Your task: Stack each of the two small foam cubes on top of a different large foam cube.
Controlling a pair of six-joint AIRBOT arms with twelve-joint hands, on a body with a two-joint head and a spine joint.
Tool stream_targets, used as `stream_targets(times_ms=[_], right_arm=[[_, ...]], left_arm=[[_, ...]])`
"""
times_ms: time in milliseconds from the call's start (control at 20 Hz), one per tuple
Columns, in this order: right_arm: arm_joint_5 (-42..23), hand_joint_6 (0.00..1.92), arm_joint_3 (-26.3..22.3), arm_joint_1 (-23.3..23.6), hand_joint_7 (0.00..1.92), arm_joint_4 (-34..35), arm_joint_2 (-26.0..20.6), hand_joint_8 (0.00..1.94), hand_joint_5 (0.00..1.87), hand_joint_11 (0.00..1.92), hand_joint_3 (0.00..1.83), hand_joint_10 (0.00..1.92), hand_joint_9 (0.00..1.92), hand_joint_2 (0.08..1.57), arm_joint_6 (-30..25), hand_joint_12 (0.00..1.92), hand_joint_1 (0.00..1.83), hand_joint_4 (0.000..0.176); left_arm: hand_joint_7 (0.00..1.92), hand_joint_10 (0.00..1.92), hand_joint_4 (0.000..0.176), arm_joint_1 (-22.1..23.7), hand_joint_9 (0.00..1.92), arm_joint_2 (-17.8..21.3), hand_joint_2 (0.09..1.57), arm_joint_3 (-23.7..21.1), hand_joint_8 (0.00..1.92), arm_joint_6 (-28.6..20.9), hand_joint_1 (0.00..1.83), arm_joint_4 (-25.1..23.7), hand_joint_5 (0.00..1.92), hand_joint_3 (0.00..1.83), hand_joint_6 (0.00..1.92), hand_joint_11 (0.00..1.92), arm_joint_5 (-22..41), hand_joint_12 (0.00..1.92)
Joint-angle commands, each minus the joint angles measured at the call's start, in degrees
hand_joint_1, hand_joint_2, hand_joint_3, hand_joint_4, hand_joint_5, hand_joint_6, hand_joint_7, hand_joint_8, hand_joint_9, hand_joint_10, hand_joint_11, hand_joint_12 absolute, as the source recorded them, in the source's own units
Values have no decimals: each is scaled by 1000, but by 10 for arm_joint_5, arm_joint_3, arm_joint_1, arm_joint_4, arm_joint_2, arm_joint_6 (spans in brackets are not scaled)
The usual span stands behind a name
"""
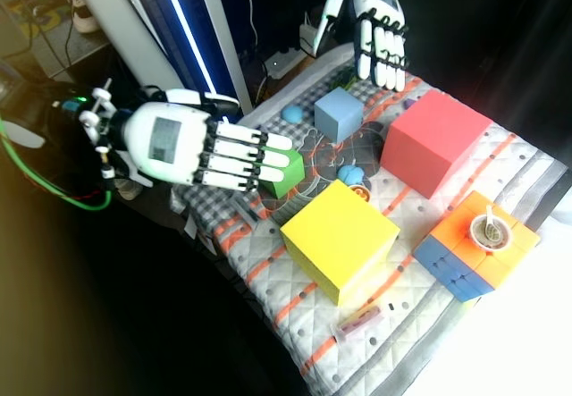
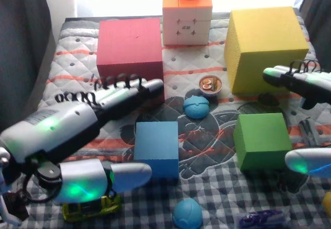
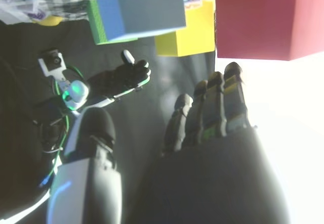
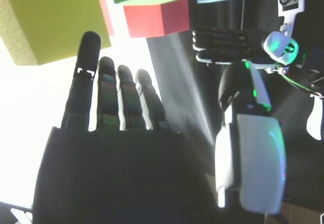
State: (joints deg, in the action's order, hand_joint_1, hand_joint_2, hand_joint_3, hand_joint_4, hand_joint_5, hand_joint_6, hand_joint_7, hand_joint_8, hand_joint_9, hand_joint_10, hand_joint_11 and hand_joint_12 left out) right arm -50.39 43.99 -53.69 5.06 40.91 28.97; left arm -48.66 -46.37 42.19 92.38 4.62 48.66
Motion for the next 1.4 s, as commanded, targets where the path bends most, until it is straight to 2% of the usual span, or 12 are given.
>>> stream_targets(times_ms=[0,350,400,550,650,700,800,900,1050,1200,1300,1350], right_arm=[[-49,0,5,9,0,3,3,0,0,0,0,95,0,1051,-2,1353,518,0],[44,0,43,61,0,5,56,0,0,0,0,126,0,1015,-2,754,647,0],[59,0,51,66,0,5,66,0,0,0,0,123,4,1009,-2,802,661,0],[75,0,59,67,57,9,77,13,0,0,0,220,103,1009,-2,1207,701,0],[80,49,62,67,246,13,80,52,74,0,4,601,104,1059,-2,1424,835,0],[82,143,65,66,348,15,83,108,140,0,6,865,101,1084,-2,1556,895,0],[84,1156,68,65,301,19,88,1064,41,91,5,1303,243,1112,-2,1823,1047,0],[84,1626,71,65,320,20,91,1609,65,331,5,1624,409,1127,-2,1882,1148,0],[83,1659,73,66,711,23,92,1579,445,673,95,1881,653,1265,-2,1921,1155,0],[66,1659,71,68,724,24,86,1761,509,926,541,1921,872,1087,-2,1921,1136,0],[41,1723,59,70,674,24,70,1873,485,928,611,1921,884,1092,-2,1921,1098,0],[30,1729,53,70,705,24,61,1910,508,967,729,1921,926,1031,-2,1921,1114,0]], left_arm=[[0,0,96,7,0,-5,1110,4,0,-2,531,-1,0,0,0,0,45,0],[0,0,119,31,0,-68,1004,33,0,87,741,74,0,0,0,0,-14,0],[0,0,132,36,0,-83,1012,45,0,91,756,86,0,0,0,0,-24,0],[0,2,82,44,4,-108,1037,65,0,91,772,104,0,0,0,78,-43,39],[214,546,29,46,48,-117,1060,71,85,90,929,108,151,0,50,2,-48,1321],[295,893,6,47,9,-122,1078,76,153,90,977,115,236,2,101,0,-48,1603],[125,1430,0,49,51,-129,1156,81,1041,90,1106,119,111,6,922,0,-51,1863],[108,1666,0,50,137,-133,1175,85,1462,90,1175,126,55,6,1533,142,-54,1919],[559,1906,0,50,341,-133,1303,85,1656,90,1281,131,162,14,1827,406,-44,1921],[469,1921,3,50,444,-125,1414,76,1869,91,1025,128,459,13,1732,535,-18,1921],[474,1921,0,49,421,-110,1389,61,1826,91,1188,119,222,21,1901,545,7,1921],[411,1921,17,49,385,-101,1459,53,1891,91,991,110,350,18,1909,516,19,1921]])
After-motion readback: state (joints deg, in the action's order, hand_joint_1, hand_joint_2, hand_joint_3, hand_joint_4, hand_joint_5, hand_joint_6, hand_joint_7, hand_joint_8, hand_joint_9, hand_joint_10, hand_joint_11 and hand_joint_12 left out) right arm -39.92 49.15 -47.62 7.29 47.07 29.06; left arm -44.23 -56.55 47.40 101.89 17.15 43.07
